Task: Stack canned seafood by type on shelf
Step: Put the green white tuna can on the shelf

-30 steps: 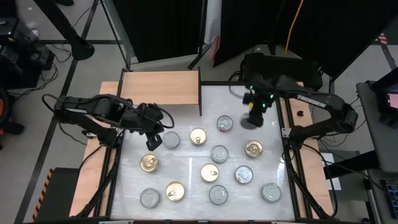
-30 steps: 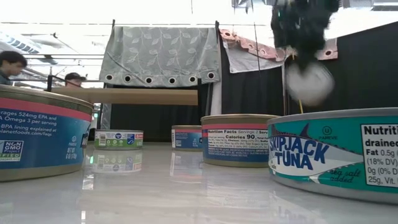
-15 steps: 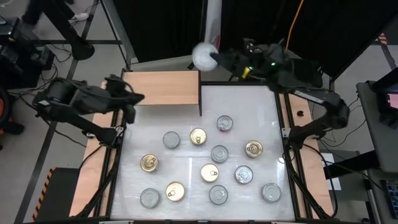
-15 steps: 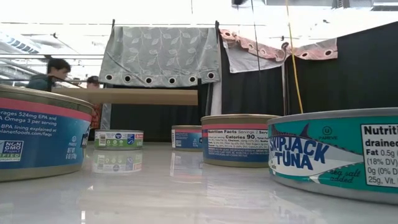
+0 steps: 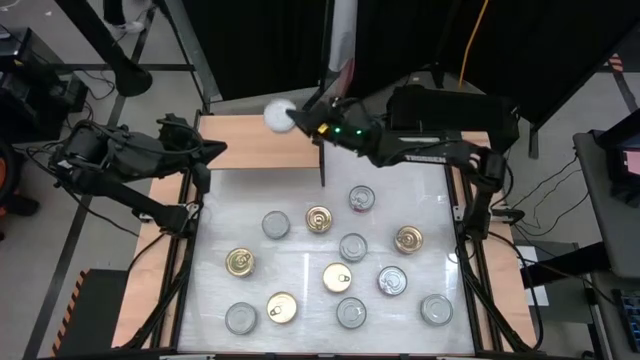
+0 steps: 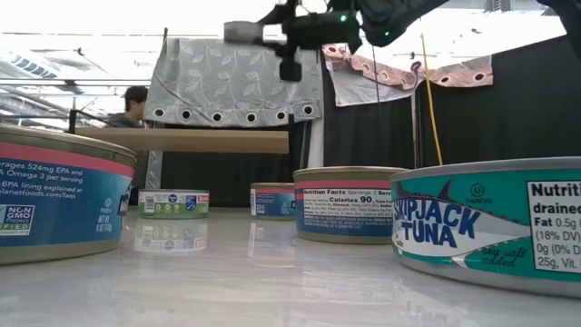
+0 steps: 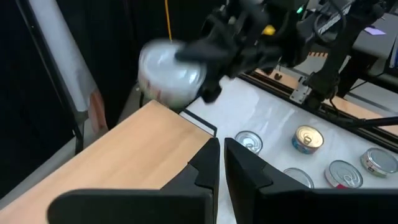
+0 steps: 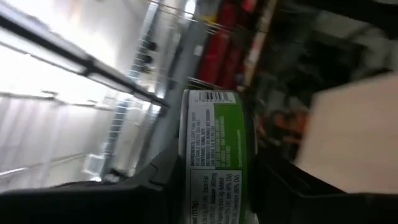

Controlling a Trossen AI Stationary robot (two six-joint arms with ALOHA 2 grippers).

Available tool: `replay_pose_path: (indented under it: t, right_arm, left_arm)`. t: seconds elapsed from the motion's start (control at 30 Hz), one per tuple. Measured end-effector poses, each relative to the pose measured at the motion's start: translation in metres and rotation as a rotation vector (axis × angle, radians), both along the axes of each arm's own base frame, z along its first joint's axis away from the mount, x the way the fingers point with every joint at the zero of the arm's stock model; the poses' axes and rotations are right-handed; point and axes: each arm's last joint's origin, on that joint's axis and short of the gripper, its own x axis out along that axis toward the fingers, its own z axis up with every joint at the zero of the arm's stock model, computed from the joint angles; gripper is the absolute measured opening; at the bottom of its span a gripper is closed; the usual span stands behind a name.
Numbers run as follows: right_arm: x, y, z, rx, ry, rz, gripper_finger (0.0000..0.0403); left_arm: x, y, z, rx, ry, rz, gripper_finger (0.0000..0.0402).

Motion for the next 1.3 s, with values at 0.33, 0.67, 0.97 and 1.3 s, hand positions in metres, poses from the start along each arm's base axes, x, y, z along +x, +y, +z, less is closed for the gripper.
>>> replay_pose_path:
  t: [0.33, 0.67, 0.97, 1.3]
  right_arm:
    - [-0.003, 0.000, -0.030, 0.058, 0.350, -0.013, 0.0129]
    - [-0.007, 0.004, -0.046, 0.111, 0.521, -0.068, 0.0146]
    - [-0.009, 0.003, -0.049, 0.096, 0.569, -0.077, 0.0194]
    - [-0.012, 0.000, -0.053, -0.007, 0.659, -0.086, 0.0261]
  left_arm:
    - [0.000, 0.000, -0.001, -0.008, 0.006, -0.010, 0.0027]
    - [-0.001, 0.000, -0.003, -0.001, 0.036, -0.010, 0.0027]
    - [0.001, 0.000, -0.003, -0.001, 0.039, -0.010, 0.0027]
    - [0.005, -0.001, -0.004, -0.037, 0.021, 0.017, 0.0027]
